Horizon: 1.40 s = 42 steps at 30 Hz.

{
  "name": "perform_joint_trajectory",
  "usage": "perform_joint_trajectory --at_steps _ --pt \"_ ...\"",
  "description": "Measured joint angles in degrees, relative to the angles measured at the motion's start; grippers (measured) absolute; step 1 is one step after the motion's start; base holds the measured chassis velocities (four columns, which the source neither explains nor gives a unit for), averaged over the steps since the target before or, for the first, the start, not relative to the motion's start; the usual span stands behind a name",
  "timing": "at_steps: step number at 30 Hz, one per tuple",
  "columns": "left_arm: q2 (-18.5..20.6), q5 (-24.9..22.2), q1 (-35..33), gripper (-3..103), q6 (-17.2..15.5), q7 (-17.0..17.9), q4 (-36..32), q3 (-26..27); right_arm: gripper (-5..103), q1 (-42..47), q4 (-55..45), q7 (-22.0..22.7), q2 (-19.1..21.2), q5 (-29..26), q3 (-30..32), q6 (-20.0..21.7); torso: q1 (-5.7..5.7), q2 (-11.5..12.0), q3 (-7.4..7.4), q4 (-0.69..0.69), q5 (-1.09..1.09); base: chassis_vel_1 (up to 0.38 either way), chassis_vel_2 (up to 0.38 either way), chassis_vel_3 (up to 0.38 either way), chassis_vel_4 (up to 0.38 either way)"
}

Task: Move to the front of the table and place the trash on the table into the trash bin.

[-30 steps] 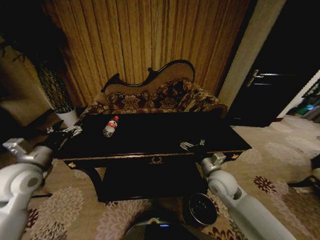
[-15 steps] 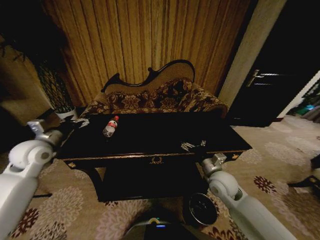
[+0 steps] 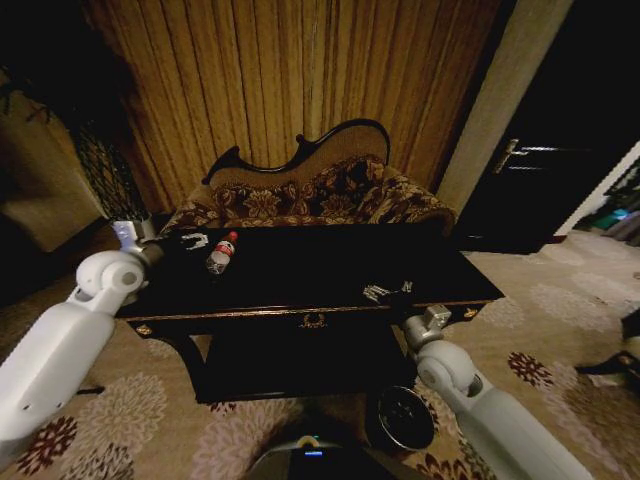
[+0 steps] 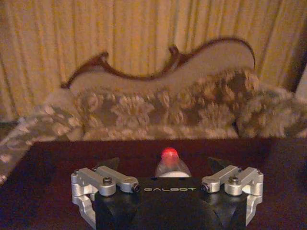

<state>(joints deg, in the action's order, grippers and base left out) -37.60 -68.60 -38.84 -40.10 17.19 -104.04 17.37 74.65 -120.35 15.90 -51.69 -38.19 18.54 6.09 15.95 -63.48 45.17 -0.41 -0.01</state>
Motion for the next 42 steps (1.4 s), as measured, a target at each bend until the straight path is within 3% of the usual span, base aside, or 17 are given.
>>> perform_joint_trajectory --at_steps 8,42 --pt "-0.37 1.21 8.33 100 -1.01 1.32 4.02 -9.95 100 0.08 0.32 0.04 -0.47 0.37 -0.18 0.0 0.0 0.0 0.0 0.0 0.01 0.0 0.0 0.0 0.0" --pt "-1.31 1.39 3.04 100 -0.77 -0.02 4.15 -8.85 100 -0.6 1.36 -0.02 -0.57 0.58 -0.9 -0.2 -0.01 0.0 0.0 0.0 0.01 0.0 0.0 0.0 0.0"
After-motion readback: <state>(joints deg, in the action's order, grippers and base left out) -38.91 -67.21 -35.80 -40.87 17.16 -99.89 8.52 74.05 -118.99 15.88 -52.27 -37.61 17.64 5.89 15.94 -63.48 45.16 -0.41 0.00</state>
